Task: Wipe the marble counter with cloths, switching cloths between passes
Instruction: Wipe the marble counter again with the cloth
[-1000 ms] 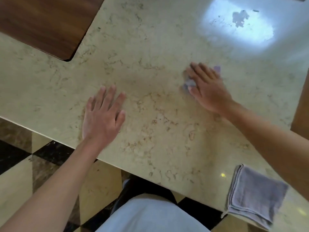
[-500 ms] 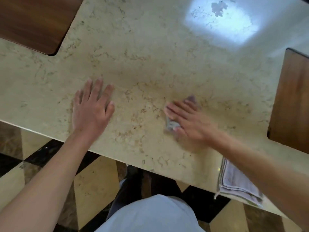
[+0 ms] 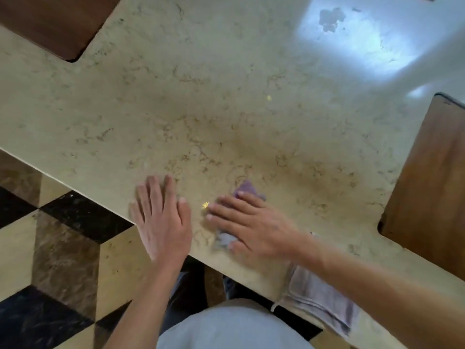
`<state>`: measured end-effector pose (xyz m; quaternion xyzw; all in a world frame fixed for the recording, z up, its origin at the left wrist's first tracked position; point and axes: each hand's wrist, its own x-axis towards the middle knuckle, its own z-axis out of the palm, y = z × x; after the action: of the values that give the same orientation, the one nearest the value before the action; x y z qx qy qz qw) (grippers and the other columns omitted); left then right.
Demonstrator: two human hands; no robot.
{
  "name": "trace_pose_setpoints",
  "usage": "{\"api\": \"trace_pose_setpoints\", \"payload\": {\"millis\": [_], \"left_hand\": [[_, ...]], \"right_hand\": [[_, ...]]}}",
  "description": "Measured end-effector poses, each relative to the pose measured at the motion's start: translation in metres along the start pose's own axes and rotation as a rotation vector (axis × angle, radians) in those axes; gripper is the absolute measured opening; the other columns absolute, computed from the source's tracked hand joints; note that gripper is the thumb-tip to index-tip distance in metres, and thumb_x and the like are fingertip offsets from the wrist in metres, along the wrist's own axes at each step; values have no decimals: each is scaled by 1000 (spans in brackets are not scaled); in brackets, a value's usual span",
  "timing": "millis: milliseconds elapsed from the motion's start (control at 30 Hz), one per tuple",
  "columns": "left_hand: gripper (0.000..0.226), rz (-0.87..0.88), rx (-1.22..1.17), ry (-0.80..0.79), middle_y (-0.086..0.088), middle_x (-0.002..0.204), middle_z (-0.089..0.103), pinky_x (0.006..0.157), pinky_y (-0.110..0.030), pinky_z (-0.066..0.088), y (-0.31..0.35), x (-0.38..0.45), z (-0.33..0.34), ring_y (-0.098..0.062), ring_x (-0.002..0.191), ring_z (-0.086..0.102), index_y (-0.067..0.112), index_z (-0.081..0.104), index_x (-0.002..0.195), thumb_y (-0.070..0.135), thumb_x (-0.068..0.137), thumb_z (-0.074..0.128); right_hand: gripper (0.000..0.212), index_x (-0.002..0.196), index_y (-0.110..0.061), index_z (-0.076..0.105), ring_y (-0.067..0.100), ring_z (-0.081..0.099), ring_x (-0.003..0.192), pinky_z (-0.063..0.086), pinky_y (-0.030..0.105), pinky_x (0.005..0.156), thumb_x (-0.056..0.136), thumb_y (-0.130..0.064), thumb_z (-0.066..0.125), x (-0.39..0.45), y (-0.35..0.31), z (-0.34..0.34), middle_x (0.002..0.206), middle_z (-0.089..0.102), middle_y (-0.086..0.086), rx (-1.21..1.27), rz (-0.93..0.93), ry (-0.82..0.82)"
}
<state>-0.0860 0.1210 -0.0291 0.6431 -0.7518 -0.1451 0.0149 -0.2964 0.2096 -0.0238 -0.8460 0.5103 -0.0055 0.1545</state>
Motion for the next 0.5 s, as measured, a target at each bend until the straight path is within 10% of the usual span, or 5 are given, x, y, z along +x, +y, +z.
{"api": "trace_pose_setpoints", "payload": {"millis": [267,500], "left_hand": [[62,7,128,40,-7,167,18,121,-57,13,9,-1,8,-33,154,11,20,23,158,38,99,29],[56,17,92,89,-8,165,26,118,-56,18,6,-1,9,-34,152,18,19,31,156,35,102,29]], "right_hand": [[66,160,-12,16,38,9,155,7,51,124,104,-47,23,20,213,-68,168,13,15,-35,936,215],[60,155,-15,37,32,24,153,12,48,126,106,-47,24,71,37,-21,163,34,6,-1,258,192]]}}
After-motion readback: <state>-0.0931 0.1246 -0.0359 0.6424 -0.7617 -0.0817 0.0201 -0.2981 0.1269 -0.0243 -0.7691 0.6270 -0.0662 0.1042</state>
